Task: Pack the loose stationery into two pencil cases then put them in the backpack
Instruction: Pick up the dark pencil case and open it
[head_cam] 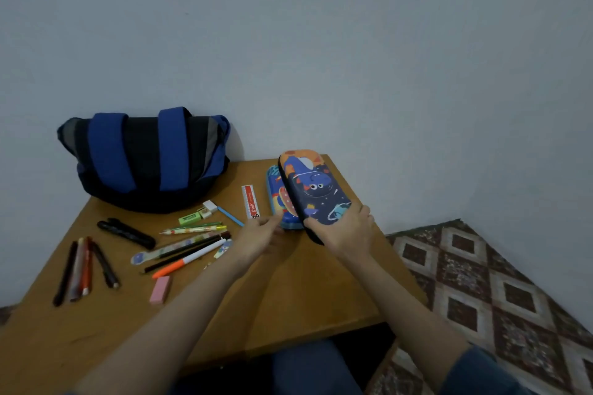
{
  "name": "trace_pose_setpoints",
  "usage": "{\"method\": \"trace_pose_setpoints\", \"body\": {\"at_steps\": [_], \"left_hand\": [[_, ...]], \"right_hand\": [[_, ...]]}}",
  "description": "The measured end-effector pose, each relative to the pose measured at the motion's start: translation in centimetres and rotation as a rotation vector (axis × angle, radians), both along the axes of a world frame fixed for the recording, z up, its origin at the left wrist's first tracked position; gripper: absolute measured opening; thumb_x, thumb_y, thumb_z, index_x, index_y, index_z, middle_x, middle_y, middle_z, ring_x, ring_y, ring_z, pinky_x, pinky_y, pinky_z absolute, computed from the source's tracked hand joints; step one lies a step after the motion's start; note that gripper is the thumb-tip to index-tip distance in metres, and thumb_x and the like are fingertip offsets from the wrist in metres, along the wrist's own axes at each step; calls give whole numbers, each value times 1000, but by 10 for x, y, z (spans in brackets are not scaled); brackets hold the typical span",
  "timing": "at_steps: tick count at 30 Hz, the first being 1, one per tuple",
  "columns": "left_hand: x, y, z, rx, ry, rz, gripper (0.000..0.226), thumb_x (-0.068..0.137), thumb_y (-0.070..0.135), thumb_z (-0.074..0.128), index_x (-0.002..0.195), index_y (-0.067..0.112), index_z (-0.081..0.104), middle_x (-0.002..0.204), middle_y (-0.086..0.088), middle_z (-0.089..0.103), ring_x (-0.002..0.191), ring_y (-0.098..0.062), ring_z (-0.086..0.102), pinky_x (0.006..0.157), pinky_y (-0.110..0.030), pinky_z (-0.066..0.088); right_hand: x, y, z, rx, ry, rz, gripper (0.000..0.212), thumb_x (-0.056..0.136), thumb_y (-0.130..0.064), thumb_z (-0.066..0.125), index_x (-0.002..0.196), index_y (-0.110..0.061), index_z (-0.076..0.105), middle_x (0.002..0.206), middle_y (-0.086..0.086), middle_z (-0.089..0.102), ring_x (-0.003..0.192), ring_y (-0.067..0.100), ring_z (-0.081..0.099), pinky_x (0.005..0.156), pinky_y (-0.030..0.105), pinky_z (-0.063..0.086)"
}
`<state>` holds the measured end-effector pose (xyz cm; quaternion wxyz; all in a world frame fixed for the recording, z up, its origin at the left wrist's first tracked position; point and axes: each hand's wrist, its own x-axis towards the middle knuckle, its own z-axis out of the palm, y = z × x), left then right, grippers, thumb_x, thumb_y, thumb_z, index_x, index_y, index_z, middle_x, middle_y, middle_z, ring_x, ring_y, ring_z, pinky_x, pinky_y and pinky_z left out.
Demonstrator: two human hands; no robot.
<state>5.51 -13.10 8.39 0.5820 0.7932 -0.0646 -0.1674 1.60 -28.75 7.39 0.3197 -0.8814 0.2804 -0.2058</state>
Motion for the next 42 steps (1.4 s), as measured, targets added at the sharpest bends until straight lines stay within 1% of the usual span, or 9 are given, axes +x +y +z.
{"method": "trace_pose_setpoints", "body": {"at_steps": [4,11,15,19,22,28,35,39,42], "left_hand": [[-4,7,6,-117,54,29,32,95,43,45,103,15,59,98,-2,66,86,-16,62,74,-27,51],[-6,43,-3,-255,104,189,41,89,25,61,123,5,50,116,-12,62,95,-23,62,74,-28,49],[-10,65,-8,-235,97,174,35,89,24,61,119,11,47,109,-7,60,84,-13,61,63,-20,47],[-8,84,-11,-151,92,15,37,88,30,62,118,12,54,112,-5,65,93,-15,65,71,-24,51],[-7,91,-9,-116,104,-99,38,86,34,63,119,16,58,114,-6,66,97,-18,67,75,-26,52],[-9,93,-6,-170,98,-98,47,80,43,62,118,16,60,110,-6,68,96,-18,68,75,-25,51],[-32,78,-16,-408,209,65,57,73,57,51,109,14,65,106,-3,71,100,-17,65,92,-34,48],[-51,54,-24,-397,121,189,27,80,25,67,102,9,66,88,-4,73,77,-10,68,74,-20,52],[-53,43,-30,-356,31,373,19,73,13,77,86,9,63,77,-13,65,75,-19,63,79,-31,50]], "right_hand": [[-12,36,1,-70,-38,85,98,56,-64,73,130,-10,37,119,5,46,115,22,42,97,30,33],[-18,67,-17,-48,50,280,99,58,-70,69,134,-17,34,126,0,41,121,18,38,101,32,34],[-14,66,-22,364,45,364,97,55,-81,62,126,-18,47,121,-3,55,114,18,55,93,38,50],[-3,57,-5,844,53,446,60,82,-33,69,131,-7,45,124,6,58,108,22,60,81,30,54],[2,48,4,1069,95,526,41,84,-19,66,122,-6,57,116,11,67,99,25,65,77,33,55],[1,35,0,1205,149,490,45,79,-29,66,120,-12,59,119,10,66,108,28,62,76,40,55],[4,33,11,1455,-95,260,36,91,-28,56,121,-8,51,103,8,64,92,25,62,69,42,54],[6,38,15,1543,-205,155,48,90,-24,59,131,-4,44,124,18,57,115,36,55,85,49,48],[7,44,14,1583,-260,124,51,90,-22,60,133,-4,40,129,21,54,115,37,54,83,50,48]]}}
